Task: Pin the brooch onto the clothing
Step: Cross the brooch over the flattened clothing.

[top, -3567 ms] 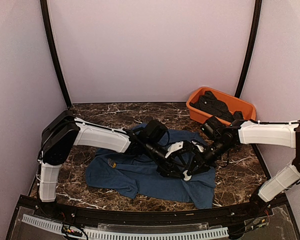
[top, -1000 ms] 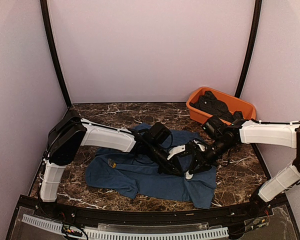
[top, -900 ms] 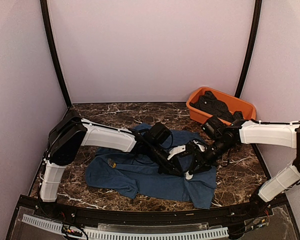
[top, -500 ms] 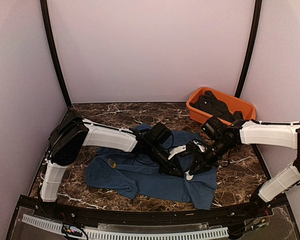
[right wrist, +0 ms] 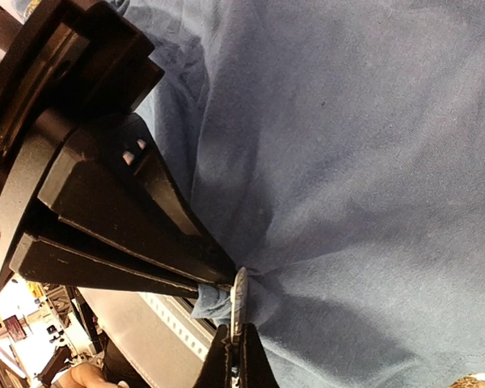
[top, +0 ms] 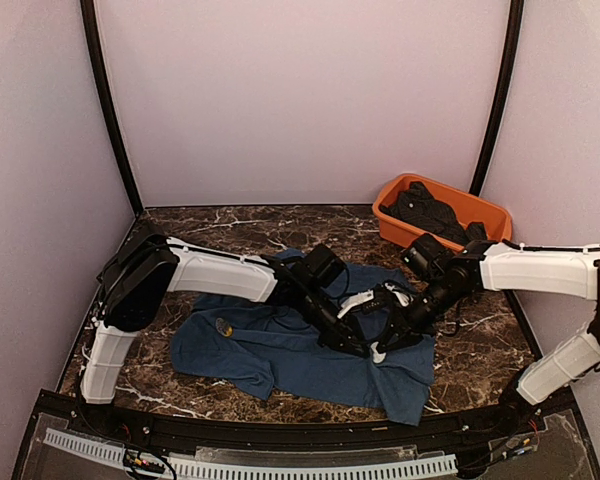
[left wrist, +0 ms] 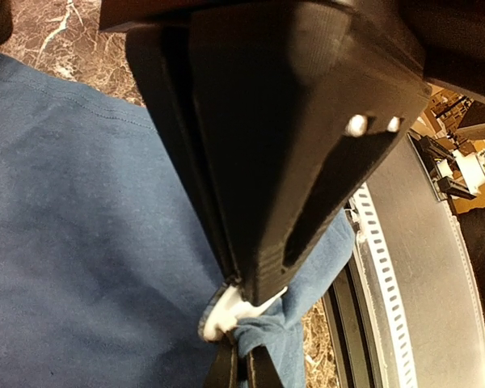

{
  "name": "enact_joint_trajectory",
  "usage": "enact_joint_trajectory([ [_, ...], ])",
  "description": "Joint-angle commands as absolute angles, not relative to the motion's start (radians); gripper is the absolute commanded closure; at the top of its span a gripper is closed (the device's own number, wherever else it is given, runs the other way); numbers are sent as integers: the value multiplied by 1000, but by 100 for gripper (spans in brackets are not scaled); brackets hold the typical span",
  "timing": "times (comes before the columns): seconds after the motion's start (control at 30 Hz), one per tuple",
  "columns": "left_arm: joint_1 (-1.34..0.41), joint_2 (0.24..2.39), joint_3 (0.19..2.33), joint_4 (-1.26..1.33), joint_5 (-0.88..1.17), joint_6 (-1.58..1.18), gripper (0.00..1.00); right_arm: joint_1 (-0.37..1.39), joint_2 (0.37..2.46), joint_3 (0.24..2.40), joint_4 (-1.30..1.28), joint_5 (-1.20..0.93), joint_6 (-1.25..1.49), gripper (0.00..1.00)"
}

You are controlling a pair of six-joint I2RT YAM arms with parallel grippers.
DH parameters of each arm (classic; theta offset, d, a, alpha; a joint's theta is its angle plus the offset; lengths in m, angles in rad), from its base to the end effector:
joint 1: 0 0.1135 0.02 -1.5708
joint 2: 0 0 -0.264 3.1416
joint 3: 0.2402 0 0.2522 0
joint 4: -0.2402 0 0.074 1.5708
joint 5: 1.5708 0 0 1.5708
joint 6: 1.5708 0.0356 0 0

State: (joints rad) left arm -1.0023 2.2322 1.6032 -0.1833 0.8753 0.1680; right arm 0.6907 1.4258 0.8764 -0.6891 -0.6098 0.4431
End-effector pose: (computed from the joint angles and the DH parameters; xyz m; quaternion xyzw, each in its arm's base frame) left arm 0.2365 -0.4210 0.1560 0.5955 0.6147 -0.4958 0.1471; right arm 0.1841 0.1786 0.2004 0.1654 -0.9274 -0.3345 0.0259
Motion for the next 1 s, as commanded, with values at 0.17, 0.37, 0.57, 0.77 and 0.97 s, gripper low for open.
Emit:
enact_joint_trajectory([
  [0.17,-1005,2253,1675,-121,816,154,99,735,1359,897,-582,-804,441,100],
  [0.37,-1005,2259,1687,-146,813,153,99,727,1333,916,-588,-801,447,100],
  [0.57,-1003,2274,1712,-192,793,155,99,719,1315,925,-590,-804,446,100],
  [0.77,-998,2287,1726,-215,800,132,99,710,1289,927,-592,-807,450,100],
  [0.97,-993,2282,1720,-175,858,106,95,701,1307,917,-600,-785,457,100],
])
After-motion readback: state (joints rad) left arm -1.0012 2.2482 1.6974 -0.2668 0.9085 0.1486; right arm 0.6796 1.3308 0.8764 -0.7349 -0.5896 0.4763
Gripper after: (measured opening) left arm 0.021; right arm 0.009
